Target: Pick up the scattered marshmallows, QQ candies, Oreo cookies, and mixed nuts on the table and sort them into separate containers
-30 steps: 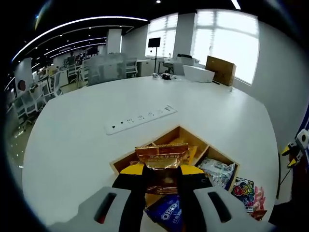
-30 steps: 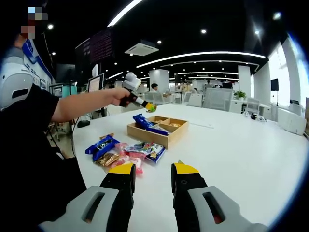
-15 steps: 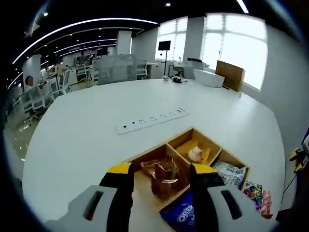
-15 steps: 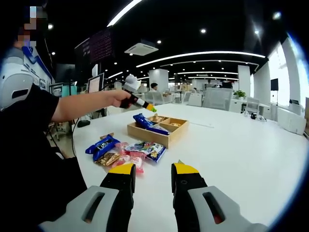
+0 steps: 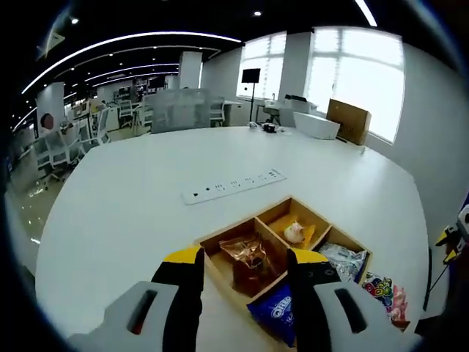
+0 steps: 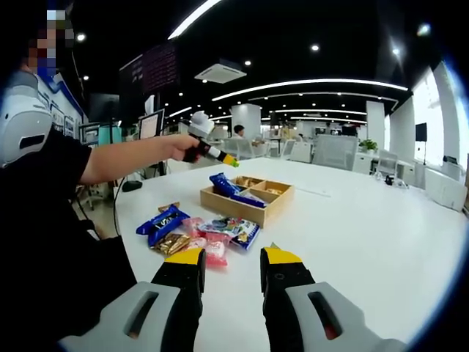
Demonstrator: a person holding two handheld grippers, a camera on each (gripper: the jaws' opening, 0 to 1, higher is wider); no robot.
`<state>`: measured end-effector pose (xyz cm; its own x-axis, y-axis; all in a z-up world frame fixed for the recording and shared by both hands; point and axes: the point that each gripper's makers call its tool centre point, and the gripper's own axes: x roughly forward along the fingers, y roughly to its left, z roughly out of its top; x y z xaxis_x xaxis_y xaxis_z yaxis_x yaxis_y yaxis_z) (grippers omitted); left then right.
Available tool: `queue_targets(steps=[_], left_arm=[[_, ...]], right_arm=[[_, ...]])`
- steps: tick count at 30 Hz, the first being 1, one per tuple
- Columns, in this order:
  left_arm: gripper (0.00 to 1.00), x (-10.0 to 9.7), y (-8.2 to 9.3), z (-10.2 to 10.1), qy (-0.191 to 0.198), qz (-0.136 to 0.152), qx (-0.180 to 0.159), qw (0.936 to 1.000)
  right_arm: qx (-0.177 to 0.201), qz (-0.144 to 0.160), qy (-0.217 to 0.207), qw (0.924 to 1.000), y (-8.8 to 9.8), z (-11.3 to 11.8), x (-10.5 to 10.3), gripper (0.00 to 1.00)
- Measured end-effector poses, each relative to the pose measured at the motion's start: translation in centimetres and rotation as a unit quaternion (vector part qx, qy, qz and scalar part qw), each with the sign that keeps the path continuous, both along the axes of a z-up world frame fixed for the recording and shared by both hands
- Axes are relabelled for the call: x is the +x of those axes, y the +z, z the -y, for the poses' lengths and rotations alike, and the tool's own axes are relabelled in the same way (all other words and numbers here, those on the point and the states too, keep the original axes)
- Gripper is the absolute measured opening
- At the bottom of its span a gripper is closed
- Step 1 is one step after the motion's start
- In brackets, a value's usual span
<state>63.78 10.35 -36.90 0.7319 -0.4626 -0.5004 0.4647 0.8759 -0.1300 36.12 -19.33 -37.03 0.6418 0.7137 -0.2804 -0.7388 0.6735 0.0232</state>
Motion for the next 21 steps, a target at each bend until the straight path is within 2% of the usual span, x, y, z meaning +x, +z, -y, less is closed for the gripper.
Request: queue_targets(steps=[21], left_arm=[[0.50,-2.6,2.4,-1.8,-0.006,0.024,-0.011,0.9996]], right_arm=[[-0.018,0.011,0.015,0.9997,1.1,-1.3,-0.9,0.28]])
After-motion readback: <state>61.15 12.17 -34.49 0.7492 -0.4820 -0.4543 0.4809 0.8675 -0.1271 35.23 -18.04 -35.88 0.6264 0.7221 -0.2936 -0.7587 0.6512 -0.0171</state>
